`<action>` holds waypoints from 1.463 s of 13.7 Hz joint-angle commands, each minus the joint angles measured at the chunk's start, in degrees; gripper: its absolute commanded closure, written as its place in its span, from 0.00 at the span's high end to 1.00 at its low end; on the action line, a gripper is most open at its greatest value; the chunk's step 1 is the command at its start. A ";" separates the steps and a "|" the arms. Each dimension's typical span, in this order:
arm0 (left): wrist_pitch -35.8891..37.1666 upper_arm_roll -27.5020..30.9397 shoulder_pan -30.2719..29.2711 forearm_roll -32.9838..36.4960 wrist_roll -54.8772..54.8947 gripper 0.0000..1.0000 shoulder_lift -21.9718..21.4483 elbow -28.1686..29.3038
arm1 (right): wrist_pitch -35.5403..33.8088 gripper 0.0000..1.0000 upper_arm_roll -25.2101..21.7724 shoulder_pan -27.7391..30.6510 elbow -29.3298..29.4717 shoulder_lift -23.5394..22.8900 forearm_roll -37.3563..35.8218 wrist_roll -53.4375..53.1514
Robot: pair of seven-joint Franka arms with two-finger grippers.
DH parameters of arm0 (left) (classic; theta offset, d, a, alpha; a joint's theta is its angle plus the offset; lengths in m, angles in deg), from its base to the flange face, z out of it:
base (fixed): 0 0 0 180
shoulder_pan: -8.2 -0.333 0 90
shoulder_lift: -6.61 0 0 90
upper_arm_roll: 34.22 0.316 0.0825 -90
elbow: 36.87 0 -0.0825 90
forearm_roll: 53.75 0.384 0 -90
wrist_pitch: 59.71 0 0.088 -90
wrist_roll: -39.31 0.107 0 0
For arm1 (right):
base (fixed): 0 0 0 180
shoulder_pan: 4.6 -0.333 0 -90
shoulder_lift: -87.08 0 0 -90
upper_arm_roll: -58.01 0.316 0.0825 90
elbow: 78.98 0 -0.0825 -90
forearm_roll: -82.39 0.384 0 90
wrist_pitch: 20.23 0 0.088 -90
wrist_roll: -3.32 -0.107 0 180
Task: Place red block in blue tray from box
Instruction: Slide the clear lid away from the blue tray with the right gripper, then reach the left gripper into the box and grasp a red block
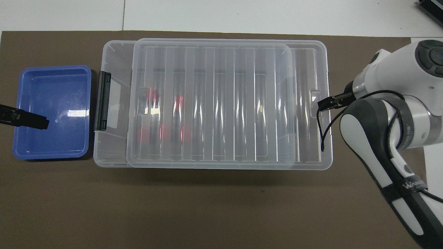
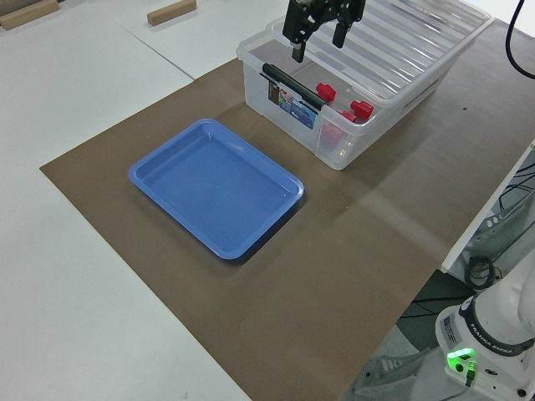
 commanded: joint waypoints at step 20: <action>-27.80 -1.91 16.11 1.96 -40.59 1.00 14.32 4.57 | -7.95 1.00 -13.36 0.31 3.58 2.62 -0.40 29.69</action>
